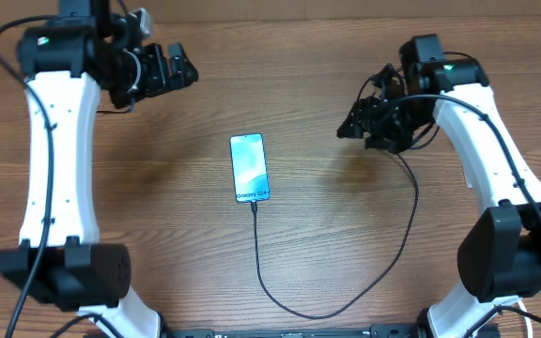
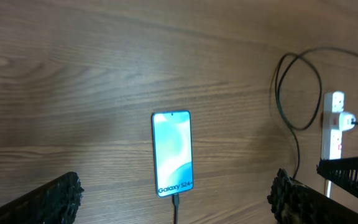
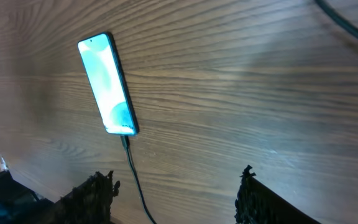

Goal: Plug charger to phone and switch on socket
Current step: 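Open the left gripper and lift it away from the phone, then move the right gripper over the white power strip's switch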

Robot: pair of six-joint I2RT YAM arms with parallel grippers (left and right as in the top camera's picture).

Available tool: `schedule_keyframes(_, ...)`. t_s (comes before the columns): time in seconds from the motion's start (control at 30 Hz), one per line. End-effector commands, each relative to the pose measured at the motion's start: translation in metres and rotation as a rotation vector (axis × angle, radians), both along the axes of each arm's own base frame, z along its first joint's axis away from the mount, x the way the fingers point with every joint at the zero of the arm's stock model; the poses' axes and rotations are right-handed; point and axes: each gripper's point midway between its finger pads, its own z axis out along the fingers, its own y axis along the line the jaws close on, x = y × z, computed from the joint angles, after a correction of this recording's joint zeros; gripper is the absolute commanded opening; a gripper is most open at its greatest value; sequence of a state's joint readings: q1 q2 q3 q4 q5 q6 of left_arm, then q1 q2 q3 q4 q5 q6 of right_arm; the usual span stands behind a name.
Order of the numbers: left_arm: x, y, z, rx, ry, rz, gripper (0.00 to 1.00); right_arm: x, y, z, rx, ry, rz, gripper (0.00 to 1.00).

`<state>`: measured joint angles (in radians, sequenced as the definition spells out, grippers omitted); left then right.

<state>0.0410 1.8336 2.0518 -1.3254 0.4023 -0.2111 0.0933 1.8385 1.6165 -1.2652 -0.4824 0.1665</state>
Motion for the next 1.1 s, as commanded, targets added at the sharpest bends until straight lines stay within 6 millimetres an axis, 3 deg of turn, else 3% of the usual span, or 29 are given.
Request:
schedule_keyframes(0.0, -0.004, 0.013, 0.012, 0.043, -0.028, 0.045, 1.0, 0.004, -0.016, 0.047, 0.007, -0.135, -0.027, 0.67)
schedule_keyframes(0.37, -0.003, 0.015, 0.009, 0.055, -0.024, 0.05, 1.0, -0.02, -0.065, 0.087, -0.023, -0.217, -0.102, 0.67)
schedule_keyframes(0.57, -0.003, 0.015, 0.009, 0.055, -0.023, 0.05, 1.0, -0.033, -0.088, 0.085, -0.044, -0.164, -0.164, 0.67)
schedule_keyframes(0.73, -0.003, 0.015, 0.01, 0.055, -0.024, 0.05, 1.0, -0.042, -0.093, 0.083, -0.05, -0.148, -0.13, 0.68)
schedule_keyframes(1.07, -0.003, 0.015, 0.01, 0.055, -0.024, 0.05, 1.0, -0.04, -0.101, 0.083, -0.045, -0.135, -0.192, 0.68)
